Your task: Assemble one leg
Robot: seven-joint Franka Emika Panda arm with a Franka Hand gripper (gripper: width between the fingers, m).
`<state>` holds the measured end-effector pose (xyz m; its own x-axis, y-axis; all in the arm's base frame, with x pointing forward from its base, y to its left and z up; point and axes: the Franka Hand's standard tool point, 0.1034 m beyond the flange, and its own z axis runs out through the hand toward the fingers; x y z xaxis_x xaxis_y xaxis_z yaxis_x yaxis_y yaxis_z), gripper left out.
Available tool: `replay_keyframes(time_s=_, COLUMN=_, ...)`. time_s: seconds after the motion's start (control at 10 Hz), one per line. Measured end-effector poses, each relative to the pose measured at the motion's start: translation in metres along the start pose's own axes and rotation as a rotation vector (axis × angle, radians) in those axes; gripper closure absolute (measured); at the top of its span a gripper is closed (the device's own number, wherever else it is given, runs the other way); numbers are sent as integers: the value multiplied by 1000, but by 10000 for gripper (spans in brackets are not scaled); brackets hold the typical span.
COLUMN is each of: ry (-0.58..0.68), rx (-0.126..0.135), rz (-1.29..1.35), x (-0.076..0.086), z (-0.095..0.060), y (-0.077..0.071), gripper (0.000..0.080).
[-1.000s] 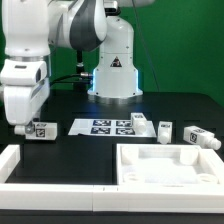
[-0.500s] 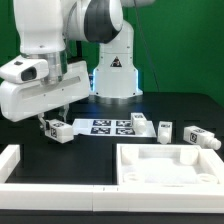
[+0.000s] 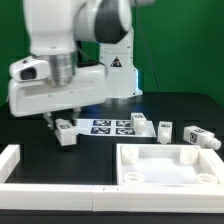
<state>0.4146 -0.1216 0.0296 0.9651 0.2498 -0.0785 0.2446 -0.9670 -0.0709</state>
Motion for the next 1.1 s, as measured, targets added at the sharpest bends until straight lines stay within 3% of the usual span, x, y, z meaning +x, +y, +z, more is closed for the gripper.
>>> replay_keyframes(time_s=0.2, ry=24, rx=16, rz=255, x=-1, z=8, y=-16, gripper=515)
replay_keyframes(time_s=0.5, ry=29, rx=23, rz=308, x=-2, z=14, y=-18, gripper=515)
replay_keyframes(time_s=0.6, ry=28, rx=23, rz=288, x=-2, z=14, y=-18, gripper=320)
replay_keyframes(time_s=0.7, ry=28, rx=23, rz=288, x=-2, z=14, y=-18, gripper=320)
replay_keyframes(time_s=0.8, ry=8, rx=35, rz=295, x=-2, z=13, y=-21, gripper=193)
replay_keyframes(time_s=0.9, ry=-55, rx=64, rz=273, x=9, z=2, y=-26, gripper=158)
replay_keyframes(time_s=1.1, ry=-75, rx=76, rz=247, x=37, z=-12, y=-14, gripper=152)
